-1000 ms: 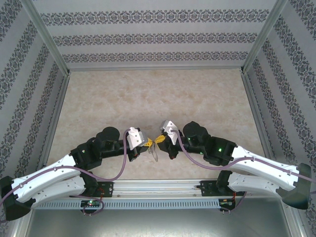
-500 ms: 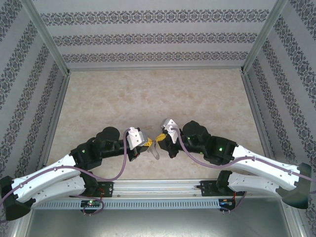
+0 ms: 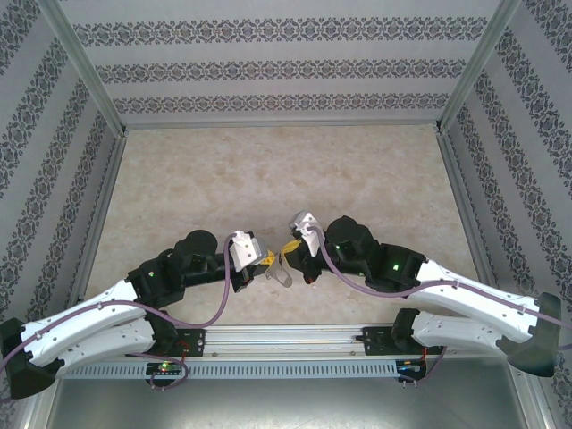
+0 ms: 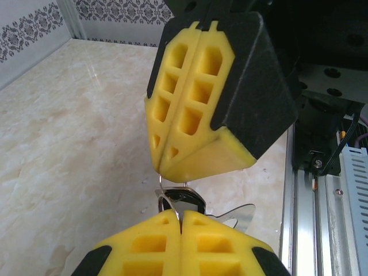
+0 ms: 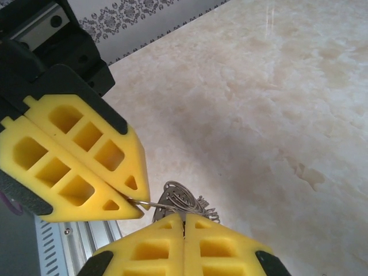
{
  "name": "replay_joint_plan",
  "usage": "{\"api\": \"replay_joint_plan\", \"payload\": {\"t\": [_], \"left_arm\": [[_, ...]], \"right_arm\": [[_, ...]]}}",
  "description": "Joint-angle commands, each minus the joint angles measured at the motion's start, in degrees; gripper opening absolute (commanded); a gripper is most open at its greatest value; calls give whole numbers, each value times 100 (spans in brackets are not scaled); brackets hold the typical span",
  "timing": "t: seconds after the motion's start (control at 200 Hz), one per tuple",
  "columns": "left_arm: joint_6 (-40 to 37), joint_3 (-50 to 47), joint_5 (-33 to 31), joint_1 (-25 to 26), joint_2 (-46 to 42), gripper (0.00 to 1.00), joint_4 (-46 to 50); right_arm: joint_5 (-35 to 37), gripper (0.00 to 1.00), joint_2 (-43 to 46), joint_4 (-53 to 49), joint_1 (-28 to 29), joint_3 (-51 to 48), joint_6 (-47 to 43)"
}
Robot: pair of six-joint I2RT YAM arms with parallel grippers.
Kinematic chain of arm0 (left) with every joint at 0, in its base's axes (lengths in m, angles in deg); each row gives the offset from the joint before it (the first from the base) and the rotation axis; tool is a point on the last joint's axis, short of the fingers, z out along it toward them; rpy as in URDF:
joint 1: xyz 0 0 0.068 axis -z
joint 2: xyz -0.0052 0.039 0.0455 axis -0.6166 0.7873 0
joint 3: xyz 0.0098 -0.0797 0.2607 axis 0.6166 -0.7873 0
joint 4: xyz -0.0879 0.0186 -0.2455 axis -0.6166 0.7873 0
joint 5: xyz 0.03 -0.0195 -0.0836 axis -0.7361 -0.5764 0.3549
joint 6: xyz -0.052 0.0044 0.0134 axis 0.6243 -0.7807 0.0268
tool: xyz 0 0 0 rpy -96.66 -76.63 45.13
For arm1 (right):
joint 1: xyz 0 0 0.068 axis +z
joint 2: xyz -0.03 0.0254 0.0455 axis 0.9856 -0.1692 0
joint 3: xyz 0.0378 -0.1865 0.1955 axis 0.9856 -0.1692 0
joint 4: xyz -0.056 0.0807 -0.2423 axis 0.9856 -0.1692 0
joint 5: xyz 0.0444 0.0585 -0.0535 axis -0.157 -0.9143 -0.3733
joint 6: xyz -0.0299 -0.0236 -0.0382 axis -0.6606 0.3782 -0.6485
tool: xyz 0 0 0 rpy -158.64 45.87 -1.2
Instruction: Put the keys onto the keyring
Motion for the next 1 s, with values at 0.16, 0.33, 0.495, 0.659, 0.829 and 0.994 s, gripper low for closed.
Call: {"api": "replay_joint_plan", "payload": {"t": [0.16, 0.33, 0.495, 0.659, 0.829, 0.994], "left_arm": [[-162, 142, 496, 219, -112, 0, -19], [-158, 142, 434, 218, -116, 0, -47], [-172, 147, 143, 214, -120, 0, 25], [-182, 138, 36, 219, -137, 0, 23], [-173, 124, 107, 219, -111, 0, -34], [-125, 90, 324, 217, -142, 0, -165]], "right_arm": [[338, 0, -174, -111, -255, 173, 193], [236, 0, -162, -127, -258, 195, 168], [148, 0, 171, -117, -253, 42, 135], [-102, 0, 603, -335, -240, -188, 124], [-324, 0, 828, -330, -93, -336, 106], [-174, 0, 661, -181, 139, -339, -134]]}}
